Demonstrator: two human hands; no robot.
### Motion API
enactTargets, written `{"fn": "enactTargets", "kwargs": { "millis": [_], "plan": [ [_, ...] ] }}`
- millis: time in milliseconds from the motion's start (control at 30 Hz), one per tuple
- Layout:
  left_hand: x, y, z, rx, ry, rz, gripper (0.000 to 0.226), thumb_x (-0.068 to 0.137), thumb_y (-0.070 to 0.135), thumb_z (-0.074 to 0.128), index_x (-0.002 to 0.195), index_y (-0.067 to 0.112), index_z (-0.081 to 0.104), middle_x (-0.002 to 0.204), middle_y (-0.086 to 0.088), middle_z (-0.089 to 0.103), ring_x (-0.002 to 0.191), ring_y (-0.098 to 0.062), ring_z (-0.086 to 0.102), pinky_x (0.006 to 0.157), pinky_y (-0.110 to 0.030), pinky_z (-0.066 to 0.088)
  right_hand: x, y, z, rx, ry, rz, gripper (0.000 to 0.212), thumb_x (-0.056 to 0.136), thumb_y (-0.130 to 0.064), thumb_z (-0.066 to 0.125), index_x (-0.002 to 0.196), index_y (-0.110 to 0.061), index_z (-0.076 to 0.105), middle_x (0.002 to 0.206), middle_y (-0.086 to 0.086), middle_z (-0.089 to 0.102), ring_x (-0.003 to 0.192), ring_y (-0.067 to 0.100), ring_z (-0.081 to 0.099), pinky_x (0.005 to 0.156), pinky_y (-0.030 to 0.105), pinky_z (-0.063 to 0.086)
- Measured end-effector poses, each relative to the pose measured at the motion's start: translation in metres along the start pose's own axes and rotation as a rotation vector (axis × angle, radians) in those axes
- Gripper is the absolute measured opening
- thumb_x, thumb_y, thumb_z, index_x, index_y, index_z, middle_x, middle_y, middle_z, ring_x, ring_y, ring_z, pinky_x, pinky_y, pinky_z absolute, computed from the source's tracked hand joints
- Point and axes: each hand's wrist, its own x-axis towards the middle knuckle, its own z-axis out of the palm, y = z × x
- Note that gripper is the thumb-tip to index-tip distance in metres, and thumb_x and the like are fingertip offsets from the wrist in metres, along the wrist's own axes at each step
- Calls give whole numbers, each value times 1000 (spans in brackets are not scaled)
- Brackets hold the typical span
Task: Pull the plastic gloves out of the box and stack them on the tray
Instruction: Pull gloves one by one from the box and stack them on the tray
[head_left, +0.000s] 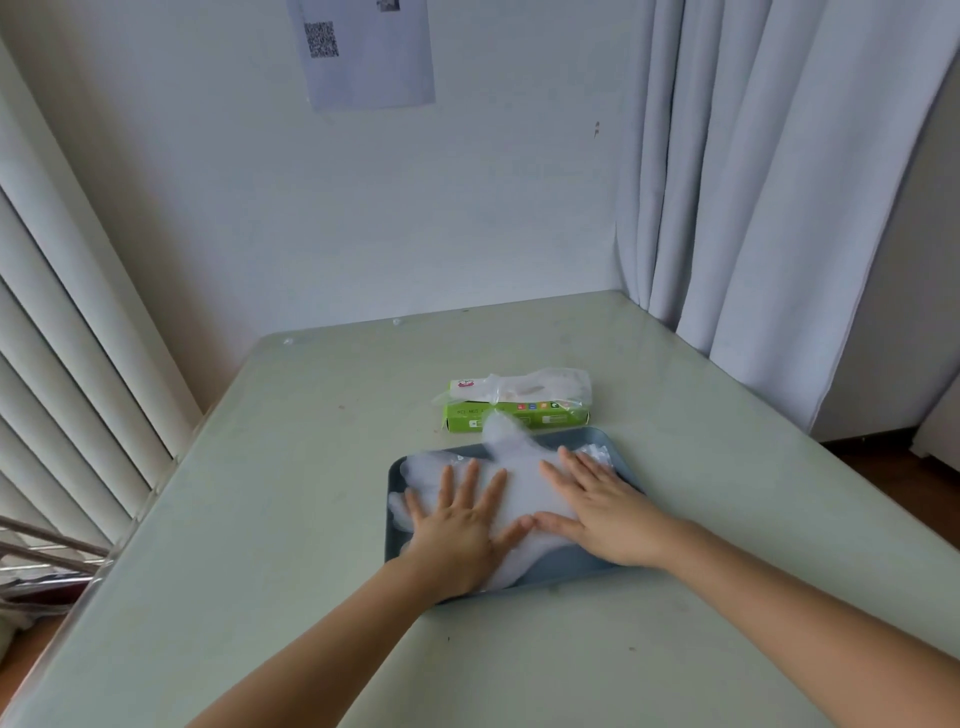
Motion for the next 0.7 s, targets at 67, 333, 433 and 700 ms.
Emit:
{"fn": "enactTargets", "kwargs": {
  "millis": [67, 333, 433, 700],
  "plan": [
    [-2, 3, 0, -22, -2, -96, 77, 89, 72, 17, 151, 34, -9, 159, -2, -18, 145, -29, -19, 110, -63, -7, -1, 1, 0, -64, 2, 52, 136, 35, -91, -28, 152, -25, -9, 158, 13, -16, 147, 25, -14, 117, 36, -10],
    [-3, 9, -24, 102, -1, -21, 80, 96, 62, 22, 153, 14, -7, 159, -13, -11, 146, -32, -12, 116, -45, -8, -4, 8, -4, -103, -45, 122, 131, 38, -90, -22, 152, -25, -11, 157, 20, -16, 147, 27, -13, 118, 40, -9],
    [12, 12, -36, 133, 85, 233, 64, 103, 41, 24, 152, 15, -9, 160, -4, -13, 146, -19, -15, 115, -33, -12, -5, 6, -8, -78, -48, 126, 126, 43, -87, -14, 152, -25, -9, 157, 19, -15, 147, 26, -12, 118, 39, -9],
    [56, -11, -42, 66, 11, 101, 78, 95, 58, 37, 153, 18, 6, 161, -2, 9, 148, -21, 8, 118, -50, 0, 2, 18, -33, 61, 155, 45, 67, 84, -70, 44, 123, -17, 56, 126, 8, 58, 119, 22, 50, 109, 35, 31]
  ]
}}
